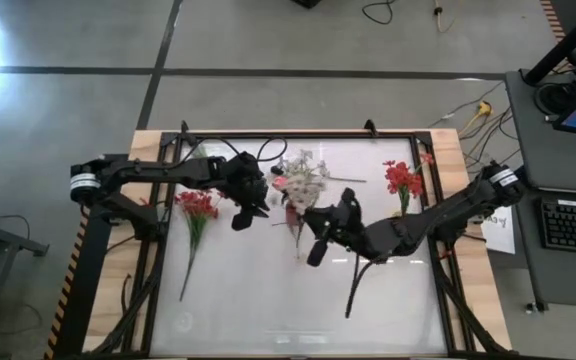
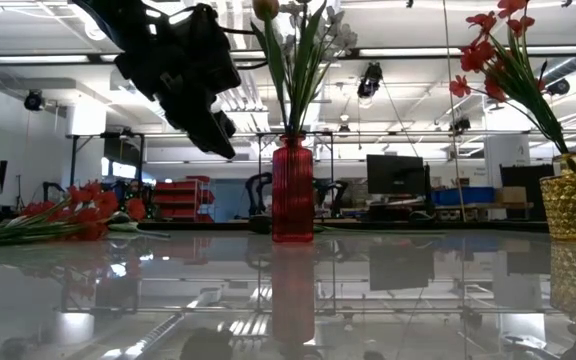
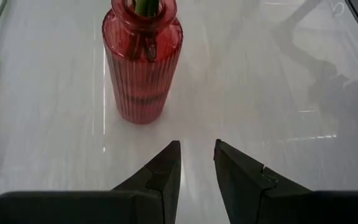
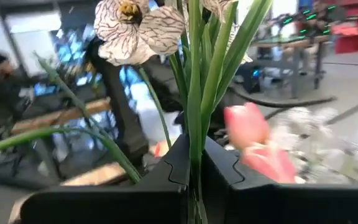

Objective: Sort flowers into vase by color
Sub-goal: Put the white flowers into the red vase

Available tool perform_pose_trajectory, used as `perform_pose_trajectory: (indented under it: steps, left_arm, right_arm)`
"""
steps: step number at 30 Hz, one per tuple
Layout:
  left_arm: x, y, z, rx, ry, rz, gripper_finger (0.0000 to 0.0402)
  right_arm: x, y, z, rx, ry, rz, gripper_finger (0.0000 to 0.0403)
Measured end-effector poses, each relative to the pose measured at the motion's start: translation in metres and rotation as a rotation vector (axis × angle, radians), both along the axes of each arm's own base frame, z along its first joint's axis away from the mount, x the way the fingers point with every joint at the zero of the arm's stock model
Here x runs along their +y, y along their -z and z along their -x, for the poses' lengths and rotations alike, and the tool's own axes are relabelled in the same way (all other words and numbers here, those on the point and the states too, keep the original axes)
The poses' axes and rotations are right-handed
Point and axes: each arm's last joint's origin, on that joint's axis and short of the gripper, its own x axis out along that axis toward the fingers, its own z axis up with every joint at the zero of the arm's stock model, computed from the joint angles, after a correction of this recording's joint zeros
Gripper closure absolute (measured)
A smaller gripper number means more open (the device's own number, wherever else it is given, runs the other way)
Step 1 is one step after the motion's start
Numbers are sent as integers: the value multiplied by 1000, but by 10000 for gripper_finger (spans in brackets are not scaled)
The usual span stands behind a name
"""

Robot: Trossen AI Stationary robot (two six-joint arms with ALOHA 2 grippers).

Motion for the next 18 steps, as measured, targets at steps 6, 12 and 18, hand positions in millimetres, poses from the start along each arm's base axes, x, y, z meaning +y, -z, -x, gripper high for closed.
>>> perform_pose_trajectory:
  steps: [6, 12, 18]
  left_arm:
    - [0, -1, -1, -16, 0, -5, 316]
    - [1, -4, -4, -64, -1, -19, 316]
    - [2, -6, -7, -91, -2, -28, 316]
  right_arm:
    - [-4, 17, 27, -154, 61, 56, 391]
    - [-23, 41, 42, -213, 163, 120, 391]
    - [-44, 50, 37, -233, 207, 159, 391]
